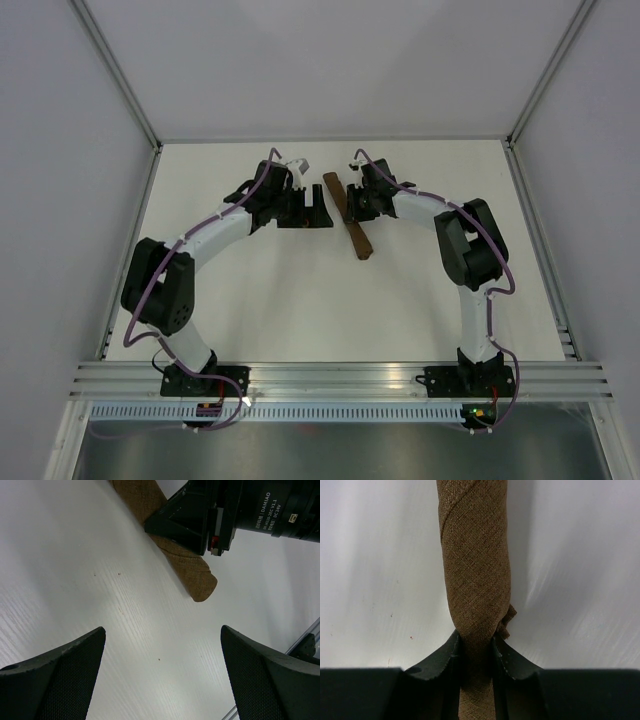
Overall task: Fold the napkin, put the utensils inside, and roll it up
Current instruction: Roll the napkin at the center of the board.
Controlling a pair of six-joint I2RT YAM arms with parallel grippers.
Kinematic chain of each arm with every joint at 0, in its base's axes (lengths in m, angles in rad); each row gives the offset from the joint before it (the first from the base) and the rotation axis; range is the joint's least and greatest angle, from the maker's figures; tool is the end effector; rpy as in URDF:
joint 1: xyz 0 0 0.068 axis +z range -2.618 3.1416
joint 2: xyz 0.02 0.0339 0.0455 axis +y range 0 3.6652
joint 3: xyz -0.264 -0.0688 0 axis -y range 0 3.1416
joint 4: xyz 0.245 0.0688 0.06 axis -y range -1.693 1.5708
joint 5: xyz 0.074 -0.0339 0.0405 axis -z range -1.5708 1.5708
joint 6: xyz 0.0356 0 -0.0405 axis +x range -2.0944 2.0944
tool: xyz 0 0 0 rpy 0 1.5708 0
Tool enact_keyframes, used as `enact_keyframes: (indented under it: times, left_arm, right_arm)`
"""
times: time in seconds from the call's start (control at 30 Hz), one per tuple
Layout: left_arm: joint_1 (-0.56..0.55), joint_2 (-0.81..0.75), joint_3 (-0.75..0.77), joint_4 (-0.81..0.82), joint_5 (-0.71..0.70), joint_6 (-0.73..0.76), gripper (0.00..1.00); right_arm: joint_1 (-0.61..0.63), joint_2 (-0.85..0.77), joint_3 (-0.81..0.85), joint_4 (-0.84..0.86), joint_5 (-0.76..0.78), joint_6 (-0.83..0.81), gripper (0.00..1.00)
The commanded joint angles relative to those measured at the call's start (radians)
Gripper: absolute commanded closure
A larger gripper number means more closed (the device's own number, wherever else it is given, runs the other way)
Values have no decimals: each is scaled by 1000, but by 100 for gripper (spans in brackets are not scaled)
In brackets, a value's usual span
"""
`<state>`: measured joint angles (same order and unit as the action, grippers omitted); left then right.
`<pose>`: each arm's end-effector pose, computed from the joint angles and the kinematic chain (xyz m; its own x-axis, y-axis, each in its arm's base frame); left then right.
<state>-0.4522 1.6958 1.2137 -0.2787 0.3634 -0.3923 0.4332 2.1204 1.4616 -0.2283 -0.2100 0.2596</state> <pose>0.3322 -0.1755 0.2410 -0.8178 0.0000 -0.5756 0.3543 0.7881 -0.5034 0.4118 0.1986 0.1517 -0.8161 -0.1009 -0.5690 -0.3317 0.8881 0.3183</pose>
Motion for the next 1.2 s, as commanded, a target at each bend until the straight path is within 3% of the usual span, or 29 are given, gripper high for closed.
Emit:
enact_keyframes:
  times: [0.0,0.33,1.03,1.17]
  left_arm:
    - [-6,18,43,19,-23,-59,0]
    - [-8,82,72,24,-35,-66,0]
    - [-8,171,107,36,-41,-74,0]
    - [-8,174,103,36,-40,-71,0]
  right_arm:
    - [9,55,-26,-135,-6,20,69]
    - [9,18,-7,-166,-11,0,52]
    - [-36,-33,40,-227,-117,-25,51]
    - [-57,-36,49,-229,-157,-7,55]
